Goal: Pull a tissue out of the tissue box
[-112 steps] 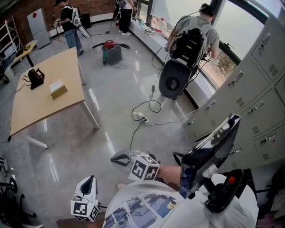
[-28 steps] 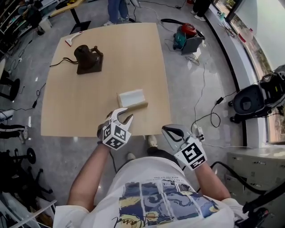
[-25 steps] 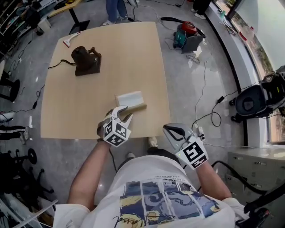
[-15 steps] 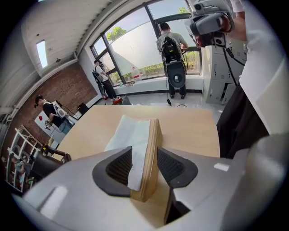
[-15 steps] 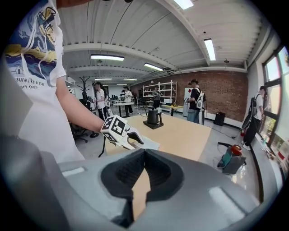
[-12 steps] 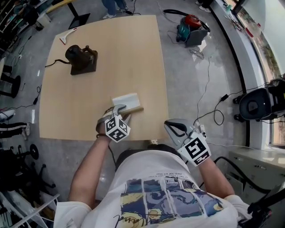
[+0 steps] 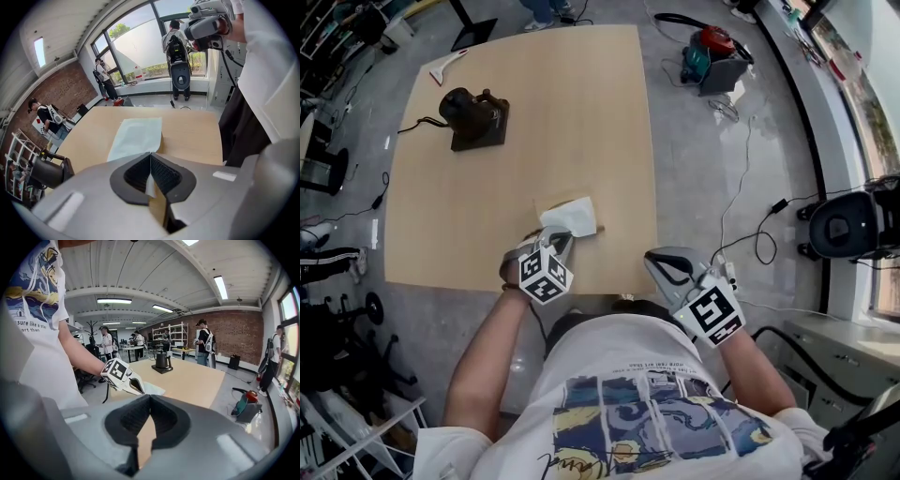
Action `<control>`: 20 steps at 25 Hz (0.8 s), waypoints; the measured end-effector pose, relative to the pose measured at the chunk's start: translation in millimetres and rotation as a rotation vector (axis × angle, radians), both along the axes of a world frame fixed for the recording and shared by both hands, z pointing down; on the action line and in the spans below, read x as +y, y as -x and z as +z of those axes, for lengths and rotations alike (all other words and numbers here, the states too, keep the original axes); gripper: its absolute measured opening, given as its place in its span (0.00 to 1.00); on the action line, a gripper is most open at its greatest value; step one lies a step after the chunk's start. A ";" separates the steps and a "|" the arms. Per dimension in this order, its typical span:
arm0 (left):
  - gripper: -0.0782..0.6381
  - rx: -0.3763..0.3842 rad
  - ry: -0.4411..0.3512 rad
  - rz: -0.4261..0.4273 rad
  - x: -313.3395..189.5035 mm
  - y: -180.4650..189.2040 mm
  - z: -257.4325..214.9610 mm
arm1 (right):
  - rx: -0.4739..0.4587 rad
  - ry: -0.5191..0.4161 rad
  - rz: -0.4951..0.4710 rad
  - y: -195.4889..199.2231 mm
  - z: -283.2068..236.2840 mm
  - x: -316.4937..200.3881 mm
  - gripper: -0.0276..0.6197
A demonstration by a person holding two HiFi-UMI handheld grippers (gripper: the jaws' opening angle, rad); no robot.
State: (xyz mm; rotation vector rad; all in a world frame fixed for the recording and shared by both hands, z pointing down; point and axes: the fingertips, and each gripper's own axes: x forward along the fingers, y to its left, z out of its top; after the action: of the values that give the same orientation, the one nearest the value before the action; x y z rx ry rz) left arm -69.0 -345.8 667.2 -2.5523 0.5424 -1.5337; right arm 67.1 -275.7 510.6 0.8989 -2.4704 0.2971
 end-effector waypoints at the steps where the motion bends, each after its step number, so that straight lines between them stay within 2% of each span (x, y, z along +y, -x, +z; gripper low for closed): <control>1: 0.12 -0.001 0.004 -0.003 0.4 0.4 0.3 | 0.000 0.000 -0.003 -0.3 0.3 -0.6 0.05; 8: 0.12 0.017 0.024 -0.018 -0.5 1.5 -9.0 | -0.002 -0.001 -0.012 -1.6 0.9 0.0 0.05; 12: 0.12 0.069 0.067 -0.043 -1.4 0.5 -23.4 | -0.004 -0.005 -0.013 -1.2 1.2 1.6 0.05; 20: 0.12 0.097 0.058 -0.059 -10.6 3.0 -58.6 | -0.003 -0.006 0.000 0.7 1.2 10.9 0.05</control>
State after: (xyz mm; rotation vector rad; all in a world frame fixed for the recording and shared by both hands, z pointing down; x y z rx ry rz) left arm -72.0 -356.3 608.5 -2.6888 0.5979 -1.4708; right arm 66.5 -264.8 511.8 0.9013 -2.4756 0.2918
